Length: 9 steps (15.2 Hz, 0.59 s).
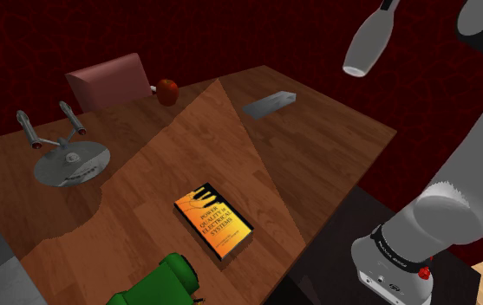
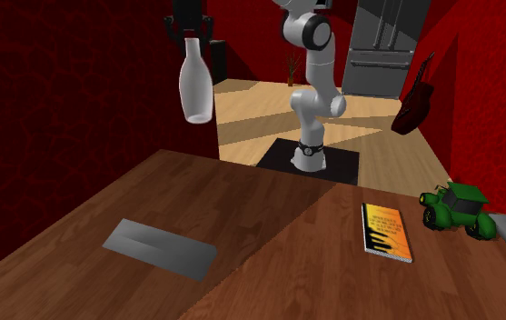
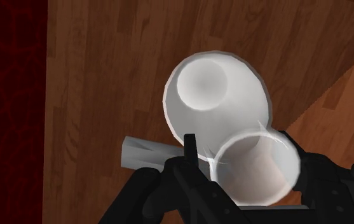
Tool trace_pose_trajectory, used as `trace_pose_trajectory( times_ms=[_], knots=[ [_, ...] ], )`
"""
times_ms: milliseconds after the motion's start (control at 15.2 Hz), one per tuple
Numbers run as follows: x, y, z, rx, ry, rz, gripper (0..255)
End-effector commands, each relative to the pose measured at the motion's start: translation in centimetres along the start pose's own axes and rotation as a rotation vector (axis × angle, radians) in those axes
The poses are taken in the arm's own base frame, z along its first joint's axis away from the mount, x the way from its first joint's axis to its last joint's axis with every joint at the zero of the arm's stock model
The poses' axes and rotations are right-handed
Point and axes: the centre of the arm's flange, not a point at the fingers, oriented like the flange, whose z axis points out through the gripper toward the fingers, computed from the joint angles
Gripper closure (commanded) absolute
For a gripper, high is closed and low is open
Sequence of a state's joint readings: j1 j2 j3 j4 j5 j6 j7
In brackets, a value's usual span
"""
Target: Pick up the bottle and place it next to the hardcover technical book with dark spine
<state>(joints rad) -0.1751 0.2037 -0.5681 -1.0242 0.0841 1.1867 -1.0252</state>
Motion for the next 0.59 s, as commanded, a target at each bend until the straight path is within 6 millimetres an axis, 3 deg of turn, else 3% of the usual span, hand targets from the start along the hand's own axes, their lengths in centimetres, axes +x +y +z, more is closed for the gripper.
trace_pose_trajectory(
  times_ms=[0,528],
  knots=[
    [0.0,0.0,-0.9,0.0,0.0,-0.001,255],
    [4.4,-9.1,2.0,0.0,0.0,-0.001,255]
  ],
)
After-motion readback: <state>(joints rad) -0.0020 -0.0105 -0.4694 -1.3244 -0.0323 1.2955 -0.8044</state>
